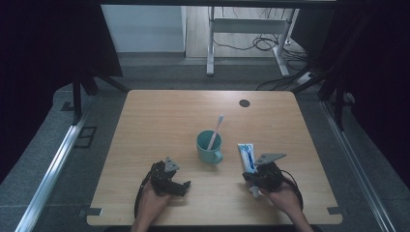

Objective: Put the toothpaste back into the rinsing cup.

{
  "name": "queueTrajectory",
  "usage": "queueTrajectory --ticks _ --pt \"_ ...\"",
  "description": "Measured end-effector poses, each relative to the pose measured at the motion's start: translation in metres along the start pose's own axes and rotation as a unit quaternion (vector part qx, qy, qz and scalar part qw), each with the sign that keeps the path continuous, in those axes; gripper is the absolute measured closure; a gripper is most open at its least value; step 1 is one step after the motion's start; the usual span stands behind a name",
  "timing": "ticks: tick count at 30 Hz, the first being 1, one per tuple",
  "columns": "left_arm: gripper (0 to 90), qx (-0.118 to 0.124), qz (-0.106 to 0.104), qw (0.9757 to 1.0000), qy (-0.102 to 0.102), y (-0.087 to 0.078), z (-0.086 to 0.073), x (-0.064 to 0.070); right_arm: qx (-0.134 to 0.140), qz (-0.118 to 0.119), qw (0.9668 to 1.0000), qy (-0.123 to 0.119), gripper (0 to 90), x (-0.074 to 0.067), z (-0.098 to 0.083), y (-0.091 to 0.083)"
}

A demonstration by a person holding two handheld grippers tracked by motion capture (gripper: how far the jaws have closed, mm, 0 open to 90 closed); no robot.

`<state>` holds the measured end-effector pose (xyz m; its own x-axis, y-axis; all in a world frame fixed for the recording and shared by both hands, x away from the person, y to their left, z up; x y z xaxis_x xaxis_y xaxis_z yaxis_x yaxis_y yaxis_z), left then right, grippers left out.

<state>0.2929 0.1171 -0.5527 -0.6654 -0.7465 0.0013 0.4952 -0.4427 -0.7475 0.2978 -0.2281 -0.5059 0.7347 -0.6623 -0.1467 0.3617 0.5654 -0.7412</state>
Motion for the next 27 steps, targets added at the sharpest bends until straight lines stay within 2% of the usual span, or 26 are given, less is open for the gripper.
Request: queueTrajectory --ticks 6,13,27 --pt "0.0 0.000 0.000 1.0000 0.000 0.000 0.000 0.000 -0.016 -0.005 0.9999 -0.004 89.1 0.000 -0.004 0.005" --pt "0.0 0.000 0.001 1.0000 -0.001 0.000 0.000 0.000 -0.018 -0.004 0.9998 -0.003 89.1 0.001 -0.006 0.004" --pt "0.0 0.000 0.000 1.0000 -0.001 0.000 0.000 0.000 -0.025 -0.022 0.9994 0.009 89.0 0.016 -0.015 -0.006"
Point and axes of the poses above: each handheld gripper's, and its own axes: y roughly forward along the jaws, z roughly out of its top, x roughly to its right, the point moved 1 cm from there along y, roughly forward along the jaws, and after that the axes turned 2 degrees about y, right-handed, at the moved point
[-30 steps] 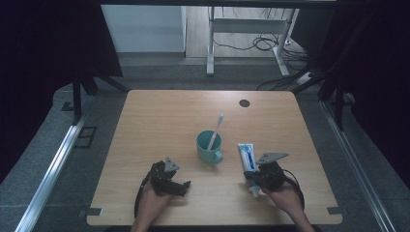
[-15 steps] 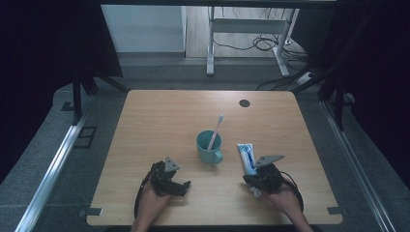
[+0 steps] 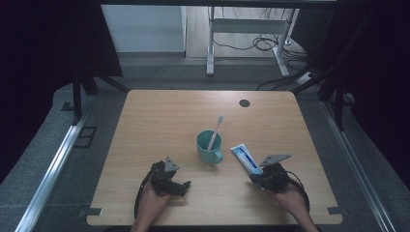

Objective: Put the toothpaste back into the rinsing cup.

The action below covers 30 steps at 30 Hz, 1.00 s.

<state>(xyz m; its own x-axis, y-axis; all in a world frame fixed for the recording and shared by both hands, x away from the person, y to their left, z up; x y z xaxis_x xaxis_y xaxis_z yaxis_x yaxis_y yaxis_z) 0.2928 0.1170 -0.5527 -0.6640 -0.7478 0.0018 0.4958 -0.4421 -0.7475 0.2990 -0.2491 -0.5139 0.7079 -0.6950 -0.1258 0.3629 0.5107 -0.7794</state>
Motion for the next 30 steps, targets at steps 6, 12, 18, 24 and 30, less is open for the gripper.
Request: queueTrajectory --ticks 6,12,18,24,30 --pt "0.0 0.000 0.000 1.0000 0.000 0.000 0.000 0.000 -0.003 -0.005 1.0000 0.001 89.0 0.002 -0.001 -0.003" --pt "0.0 0.000 0.000 1.0000 0.000 0.000 0.000 0.000 -0.003 -0.009 1.0000 -0.002 85.7 0.002 0.005 -0.011" --pt "0.0 0.000 0.000 1.0000 0.000 0.000 0.000 0.000 -0.018 -0.023 0.9996 0.005 76.5 0.006 0.008 -0.020" --pt "0.0 0.000 0.000 1.0000 0.000 0.000 0.000 0.000 -0.040 -0.039 0.9984 0.011 64.4 0.013 0.011 -0.024" --pt "0.0 0.000 0.000 1.0000 -0.001 0.000 0.000 0.000 -0.069 -0.041 0.9965 0.022 52.6 0.017 0.015 -0.020"
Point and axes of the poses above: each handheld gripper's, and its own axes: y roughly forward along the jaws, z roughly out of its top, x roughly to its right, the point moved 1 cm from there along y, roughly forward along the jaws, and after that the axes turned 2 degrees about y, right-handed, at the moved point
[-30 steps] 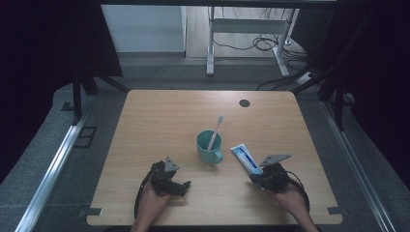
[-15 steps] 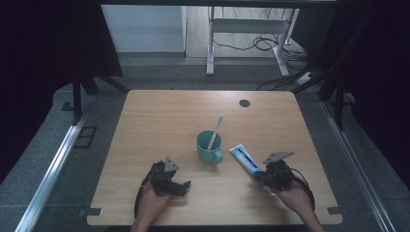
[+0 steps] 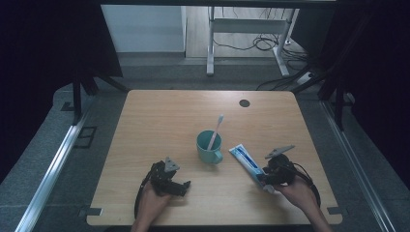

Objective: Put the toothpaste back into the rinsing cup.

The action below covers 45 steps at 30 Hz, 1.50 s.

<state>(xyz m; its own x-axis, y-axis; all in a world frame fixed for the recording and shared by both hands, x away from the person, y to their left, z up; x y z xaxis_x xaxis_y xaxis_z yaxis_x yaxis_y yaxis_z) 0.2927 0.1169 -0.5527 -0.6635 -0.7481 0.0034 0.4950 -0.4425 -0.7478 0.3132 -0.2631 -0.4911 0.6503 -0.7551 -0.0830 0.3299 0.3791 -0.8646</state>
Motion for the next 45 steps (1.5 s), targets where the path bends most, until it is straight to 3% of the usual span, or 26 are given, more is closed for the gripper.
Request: queueTrajectory --ticks 6,15,24,29,36,45 --pt "0.0 0.000 0.000 1.0000 -0.001 0.000 0.000 0.000 -0.043 0.006 0.9989 0.019 44.4 0.007 0.009 0.007" --pt "0.0 -0.001 0.000 1.0000 -0.001 0.000 0.000 0.000 -0.107 -0.008 0.9941 0.013 34.5 0.008 0.026 0.020" --pt "0.0 -0.002 0.000 1.0000 0.000 0.000 0.000 0.000 -0.160 -0.022 0.9868 -0.015 33.8 0.003 0.046 0.030" --pt "0.0 -0.002 0.000 1.0000 0.000 0.000 0.000 0.000 -0.194 -0.027 0.9803 -0.026 34.4 0.000 0.055 0.039" --pt "0.0 -0.002 0.000 1.0000 0.000 0.000 0.000 0.000 -0.221 -0.031 0.9744 -0.027 37.1 0.000 0.061 0.049" --pt "0.0 -0.002 0.000 1.0000 -0.001 0.000 0.000 0.000 -0.241 -0.031 0.9699 -0.021 43.1 -0.002 0.069 0.058"
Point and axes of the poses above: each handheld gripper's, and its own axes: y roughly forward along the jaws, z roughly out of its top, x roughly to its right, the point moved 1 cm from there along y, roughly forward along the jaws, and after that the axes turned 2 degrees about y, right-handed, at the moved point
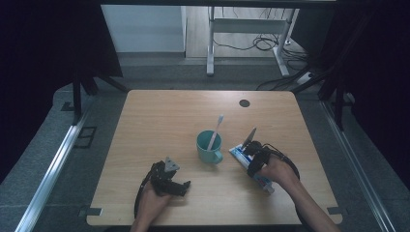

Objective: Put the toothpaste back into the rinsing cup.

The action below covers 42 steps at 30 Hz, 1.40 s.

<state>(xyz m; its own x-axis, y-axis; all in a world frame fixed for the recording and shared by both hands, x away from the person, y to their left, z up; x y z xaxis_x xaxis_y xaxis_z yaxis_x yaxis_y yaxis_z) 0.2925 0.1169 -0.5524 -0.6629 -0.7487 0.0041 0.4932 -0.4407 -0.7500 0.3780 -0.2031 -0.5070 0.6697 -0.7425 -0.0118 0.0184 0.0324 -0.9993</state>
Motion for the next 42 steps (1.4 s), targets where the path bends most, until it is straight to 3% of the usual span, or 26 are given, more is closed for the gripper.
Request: queueTrajectory --ticks 8,12,16,21,42 --pt "0.0 0.000 0.000 1.0000 0.000 0.000 0.000 0.000 -0.014 -0.011 0.9997 0.016 53.4 0.000 0.003 0.000" --pt "0.0 0.000 0.000 1.0000 0.000 0.000 0.000 0.000 -0.010 -0.008 0.9998 0.018 65.1 0.000 0.002 -0.005" --pt "0.0 0.000 0.000 1.0000 0.000 0.000 0.000 0.000 0.000 0.004 0.9999 0.017 69.1 0.003 -0.001 -0.007" --pt "0.0 0.000 0.000 1.0000 0.000 0.000 0.000 0.000 0.013 0.016 0.9996 0.020 70.5 0.007 -0.006 -0.009" --pt "0.0 0.000 0.000 1.0000 0.000 0.000 0.000 0.000 0.081 0.021 0.9963 0.020 71.7 0.014 -0.022 -0.028"
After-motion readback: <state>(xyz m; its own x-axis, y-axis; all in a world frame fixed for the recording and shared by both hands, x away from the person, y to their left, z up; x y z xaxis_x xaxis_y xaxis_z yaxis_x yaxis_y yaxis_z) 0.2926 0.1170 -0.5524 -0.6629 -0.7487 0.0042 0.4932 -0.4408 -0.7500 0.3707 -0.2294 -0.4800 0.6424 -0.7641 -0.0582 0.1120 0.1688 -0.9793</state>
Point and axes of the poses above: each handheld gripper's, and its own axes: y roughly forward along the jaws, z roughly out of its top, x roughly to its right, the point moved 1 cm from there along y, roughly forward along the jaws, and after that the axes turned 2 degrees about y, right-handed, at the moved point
